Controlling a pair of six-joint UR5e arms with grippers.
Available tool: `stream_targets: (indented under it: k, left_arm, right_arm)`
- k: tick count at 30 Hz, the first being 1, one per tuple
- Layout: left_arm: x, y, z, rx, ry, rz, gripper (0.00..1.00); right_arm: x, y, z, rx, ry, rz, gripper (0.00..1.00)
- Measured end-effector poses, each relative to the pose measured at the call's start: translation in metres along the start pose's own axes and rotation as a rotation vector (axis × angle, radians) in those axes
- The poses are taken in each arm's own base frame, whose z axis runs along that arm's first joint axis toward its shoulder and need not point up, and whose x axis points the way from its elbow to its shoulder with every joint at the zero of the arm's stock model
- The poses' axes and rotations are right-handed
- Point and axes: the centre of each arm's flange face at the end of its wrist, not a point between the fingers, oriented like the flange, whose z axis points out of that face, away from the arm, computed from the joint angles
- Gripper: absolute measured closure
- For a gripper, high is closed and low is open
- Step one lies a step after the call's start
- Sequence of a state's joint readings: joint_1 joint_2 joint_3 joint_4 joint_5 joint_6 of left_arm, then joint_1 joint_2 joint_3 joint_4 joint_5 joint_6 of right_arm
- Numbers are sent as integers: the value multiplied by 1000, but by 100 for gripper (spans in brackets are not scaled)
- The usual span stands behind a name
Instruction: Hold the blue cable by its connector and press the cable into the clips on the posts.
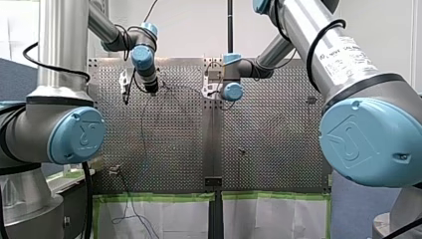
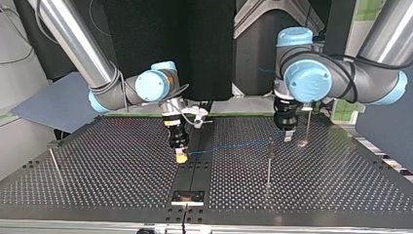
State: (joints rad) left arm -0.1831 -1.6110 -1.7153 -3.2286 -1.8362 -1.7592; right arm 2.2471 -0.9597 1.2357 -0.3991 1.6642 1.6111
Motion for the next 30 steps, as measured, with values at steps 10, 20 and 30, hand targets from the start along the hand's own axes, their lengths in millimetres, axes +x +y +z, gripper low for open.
stream_targets:
  k: [10, 20, 30]
  left_arm:
    - [-16, -5, -19, 14, -45, -8, 0]
    - [-14, -19, -27, 59, -51, 8, 0]
    - [-6, -25, -30, 58, -65, 12, 0]
  right_arm:
    - [0, 0, 0, 0, 1, 2, 100]
    - [0, 0, 0, 1, 3, 10, 100]
    - [0, 0, 0, 3, 2, 11, 100]
